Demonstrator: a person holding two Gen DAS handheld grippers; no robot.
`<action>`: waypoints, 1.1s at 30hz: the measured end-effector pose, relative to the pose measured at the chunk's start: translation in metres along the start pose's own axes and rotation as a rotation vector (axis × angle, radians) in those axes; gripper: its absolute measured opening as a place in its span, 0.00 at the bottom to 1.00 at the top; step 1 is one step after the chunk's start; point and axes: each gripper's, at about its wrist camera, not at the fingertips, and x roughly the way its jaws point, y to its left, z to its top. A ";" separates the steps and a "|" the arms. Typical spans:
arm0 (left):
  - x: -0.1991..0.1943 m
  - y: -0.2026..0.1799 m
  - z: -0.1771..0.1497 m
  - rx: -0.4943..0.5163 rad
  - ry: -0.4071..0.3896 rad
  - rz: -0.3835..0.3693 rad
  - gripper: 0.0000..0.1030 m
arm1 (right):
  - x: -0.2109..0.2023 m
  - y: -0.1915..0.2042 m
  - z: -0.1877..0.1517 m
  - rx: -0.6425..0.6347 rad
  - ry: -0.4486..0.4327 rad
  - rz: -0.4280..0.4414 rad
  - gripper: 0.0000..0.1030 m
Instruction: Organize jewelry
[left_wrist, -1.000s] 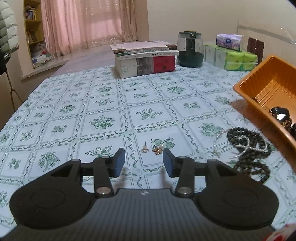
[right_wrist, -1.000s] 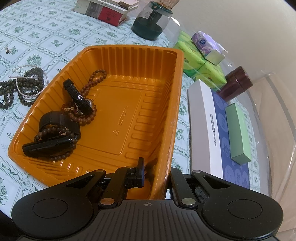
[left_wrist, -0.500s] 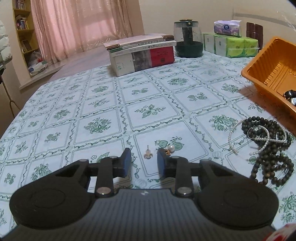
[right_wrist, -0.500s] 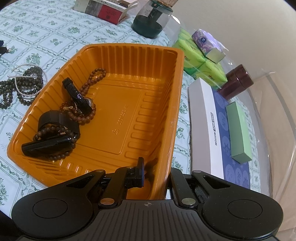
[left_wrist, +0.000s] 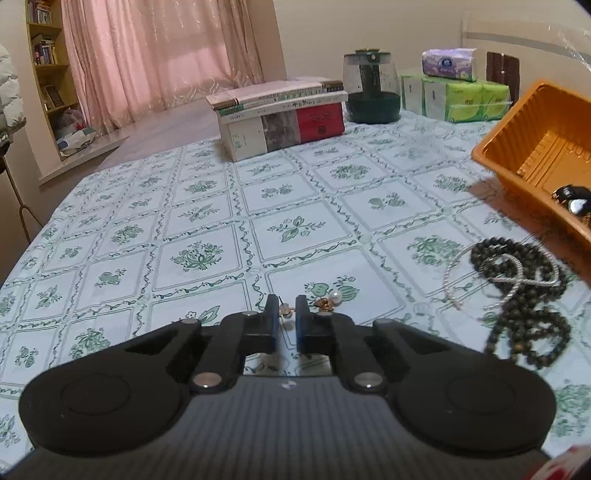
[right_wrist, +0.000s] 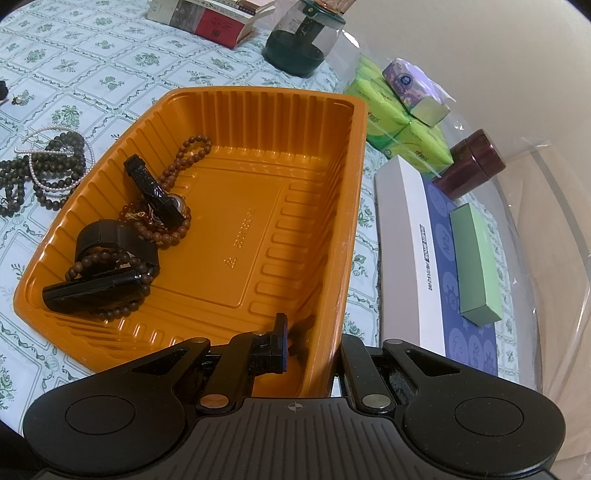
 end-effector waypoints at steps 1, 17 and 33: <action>-0.004 -0.001 0.001 0.000 -0.006 -0.003 0.07 | 0.000 0.000 0.000 0.000 0.000 0.000 0.08; -0.052 -0.053 0.009 -0.028 -0.026 -0.178 0.07 | -0.002 -0.001 0.001 -0.003 -0.004 -0.004 0.08; -0.072 -0.144 0.045 0.017 -0.066 -0.464 0.07 | -0.001 -0.001 0.002 0.001 -0.006 -0.002 0.08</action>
